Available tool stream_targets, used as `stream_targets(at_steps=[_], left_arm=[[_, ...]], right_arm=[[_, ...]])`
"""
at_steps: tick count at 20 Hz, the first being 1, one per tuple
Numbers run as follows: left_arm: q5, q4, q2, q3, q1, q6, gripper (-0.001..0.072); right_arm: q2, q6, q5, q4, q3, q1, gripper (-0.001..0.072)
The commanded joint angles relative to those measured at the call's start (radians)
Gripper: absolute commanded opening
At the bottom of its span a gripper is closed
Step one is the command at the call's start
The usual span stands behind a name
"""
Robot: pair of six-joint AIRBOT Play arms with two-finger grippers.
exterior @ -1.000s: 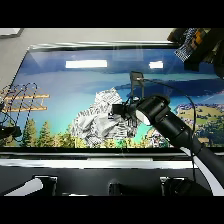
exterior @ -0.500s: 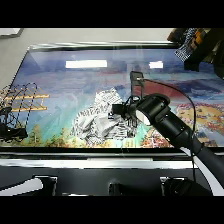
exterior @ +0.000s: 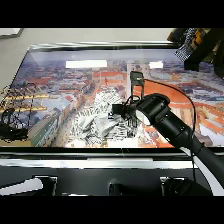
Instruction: Fold the clothes and pants, and hang the long-sleeved shirts on hangers.
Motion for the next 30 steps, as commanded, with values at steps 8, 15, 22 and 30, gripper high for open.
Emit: stream_targets(at_steps=[8, 15, 22, 30], left_arm=[[-0.031, 0.011, 0.012, 0.007, -0.001, 0.000, 0.0022], [-0.039, 0.007, 0.148, 0.153, -0.024, -0.091, 0.0021], [-0.040, -0.134, 0.320, 0.222, -0.055, -0.090, 0.0020], [-0.336, -0.153, 0.456, 0.221, -0.371, -0.151, 0.0017]], right_arm=[[-0.001, -0.001, 0.000, 0.000, 0.000, 0.001, 0.0031], [-0.001, -0.002, 0.001, -0.003, 0.000, 0.001, 0.0031], [-0.001, -0.015, 0.041, -0.011, 0.000, 0.001, 0.0031], [0.000, -0.050, 0.093, -0.050, 0.000, 0.001, 0.0031]])
